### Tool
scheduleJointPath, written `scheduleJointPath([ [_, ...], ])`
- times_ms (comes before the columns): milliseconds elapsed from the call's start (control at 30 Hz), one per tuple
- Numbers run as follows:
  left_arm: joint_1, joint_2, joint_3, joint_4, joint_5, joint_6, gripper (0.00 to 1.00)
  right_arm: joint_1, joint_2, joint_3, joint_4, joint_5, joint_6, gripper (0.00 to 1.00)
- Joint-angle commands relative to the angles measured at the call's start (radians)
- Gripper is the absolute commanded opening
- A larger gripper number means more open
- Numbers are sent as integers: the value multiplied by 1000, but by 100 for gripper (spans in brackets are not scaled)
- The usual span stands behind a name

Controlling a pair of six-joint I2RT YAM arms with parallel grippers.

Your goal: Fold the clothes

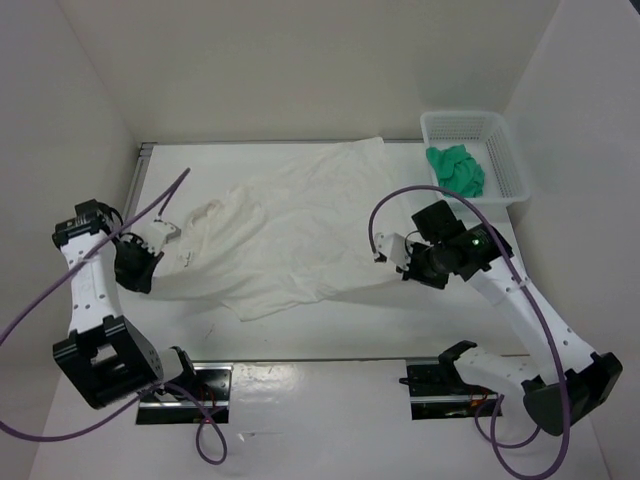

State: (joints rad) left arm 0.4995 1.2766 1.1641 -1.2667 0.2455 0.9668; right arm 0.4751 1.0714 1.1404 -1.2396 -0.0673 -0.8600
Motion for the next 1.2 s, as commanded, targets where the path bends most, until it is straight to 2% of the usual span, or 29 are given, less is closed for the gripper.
scheduleJointPath([
  [0,-1,-97,-75,-36,-161,104,0,0,-69,-36,-60,12,-24,0],
  [67,-1,-173,-136,-36,-210,151,0,0,-79,-48,-60,-8,-34,0],
  [133,-1,-223,-136,-36,-250,165,0,28,-79,-77,-60,-35,-21,0],
  [267,-1,-353,-158,-36,-297,237,0,65,-39,-87,-60,-80,-10,10],
  [300,-1,-364,-171,-36,-310,237,0,65,-30,-87,-60,-92,-10,33],
  [400,-1,-375,-172,-36,-338,250,2,74,4,-87,-60,-92,-19,66],
  [433,-1,-375,-156,-36,-350,250,5,74,15,-74,-60,-80,-19,84],
  [467,-1,-375,-132,-36,-350,250,9,74,15,-65,-60,-71,-19,88],
  [567,-1,-375,-90,-36,-359,262,40,74,6,-34,-60,-80,-43,93],
  [600,-1,-375,-61,-36,-348,272,60,74,5,-16,-41,-80,-43,93],
  [700,-1,-341,11,-36,-321,273,82,74,-40,15,66,-109,-4,99],
  [733,-1,-329,34,-36,-308,273,92,74,-56,25,182,-109,22,99],
  [833,-1,-248,142,-36,-178,195,99,74,-99,-16,383,-80,140,99],
  [867,-1,-218,231,-36,-75,161,100,74,-99,-16,514,-53,179,99],
  [933,-1,-110,307,-22,38,34,100,74,-32,-15,606,-13,278,99],
  [1000,-24,20,350,-20,166,-37,100,74,137,22,666,59,370,99],
  [1033,-41,61,350,5,181,-154,100,62,200,72,678,85,401,99],
  [1100,-107,165,326,130,169,-281,97,43,386,131,689,139,453,99],
  [1133,-127,191,284,176,169,-378,95,33,442,192,689,150,495,99],
  [1167,-163,240,266,253,169,-411,93,13,493,223,689,150,507,99],
])
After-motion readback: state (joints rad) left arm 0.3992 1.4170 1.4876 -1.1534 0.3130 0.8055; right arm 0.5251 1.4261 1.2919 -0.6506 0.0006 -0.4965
